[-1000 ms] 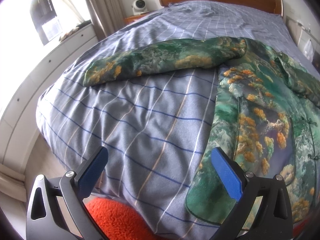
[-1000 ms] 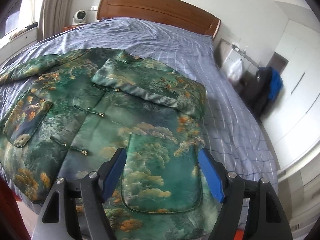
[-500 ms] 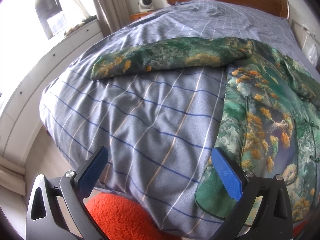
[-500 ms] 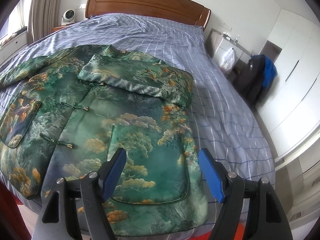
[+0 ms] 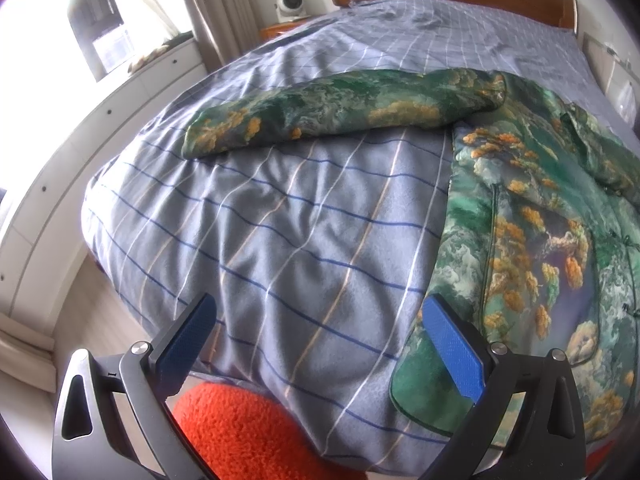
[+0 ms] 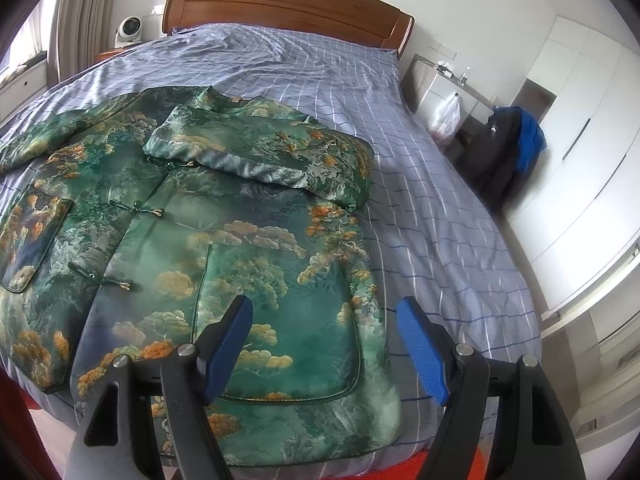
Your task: Fold large clothes
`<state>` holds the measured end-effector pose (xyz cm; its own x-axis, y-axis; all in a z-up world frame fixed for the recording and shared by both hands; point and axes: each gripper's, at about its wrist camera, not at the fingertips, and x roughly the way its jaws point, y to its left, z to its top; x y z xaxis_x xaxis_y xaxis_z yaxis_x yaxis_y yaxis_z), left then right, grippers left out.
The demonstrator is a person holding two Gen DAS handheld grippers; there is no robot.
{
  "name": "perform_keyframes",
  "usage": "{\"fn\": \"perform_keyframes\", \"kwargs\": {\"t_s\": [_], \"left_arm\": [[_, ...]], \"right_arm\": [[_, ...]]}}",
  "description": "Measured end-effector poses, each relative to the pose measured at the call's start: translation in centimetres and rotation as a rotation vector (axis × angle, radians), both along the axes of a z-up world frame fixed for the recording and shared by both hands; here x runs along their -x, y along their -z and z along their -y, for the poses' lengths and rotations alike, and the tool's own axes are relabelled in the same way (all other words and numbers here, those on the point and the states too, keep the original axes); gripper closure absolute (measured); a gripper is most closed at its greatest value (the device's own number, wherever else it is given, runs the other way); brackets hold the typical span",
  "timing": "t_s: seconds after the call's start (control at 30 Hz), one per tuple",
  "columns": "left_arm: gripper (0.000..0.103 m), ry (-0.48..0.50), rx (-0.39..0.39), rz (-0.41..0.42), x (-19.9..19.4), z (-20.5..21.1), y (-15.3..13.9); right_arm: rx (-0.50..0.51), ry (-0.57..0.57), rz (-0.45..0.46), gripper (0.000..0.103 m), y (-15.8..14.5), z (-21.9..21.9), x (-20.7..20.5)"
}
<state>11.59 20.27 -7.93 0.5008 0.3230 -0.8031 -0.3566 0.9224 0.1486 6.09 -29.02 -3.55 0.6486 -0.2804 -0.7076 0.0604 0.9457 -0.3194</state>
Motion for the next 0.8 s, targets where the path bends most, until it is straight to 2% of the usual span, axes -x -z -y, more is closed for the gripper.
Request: {"fn": "perform_keyframes", "kwargs": {"t_s": [0.5,0.8], "left_arm": [[0.0,-0.013,-0.006,-0.016,-0.3,-0.2,0.5],[0.0,-0.018,-0.003,-0.02,-0.4,-0.4,0.6]], "right_arm": [[0.094,-0.005,0.064,0.029,-1.5,-0.8,0.7],[0.091,-0.011,0.062,0.029,-1.8,-1.1,0.6]]}}
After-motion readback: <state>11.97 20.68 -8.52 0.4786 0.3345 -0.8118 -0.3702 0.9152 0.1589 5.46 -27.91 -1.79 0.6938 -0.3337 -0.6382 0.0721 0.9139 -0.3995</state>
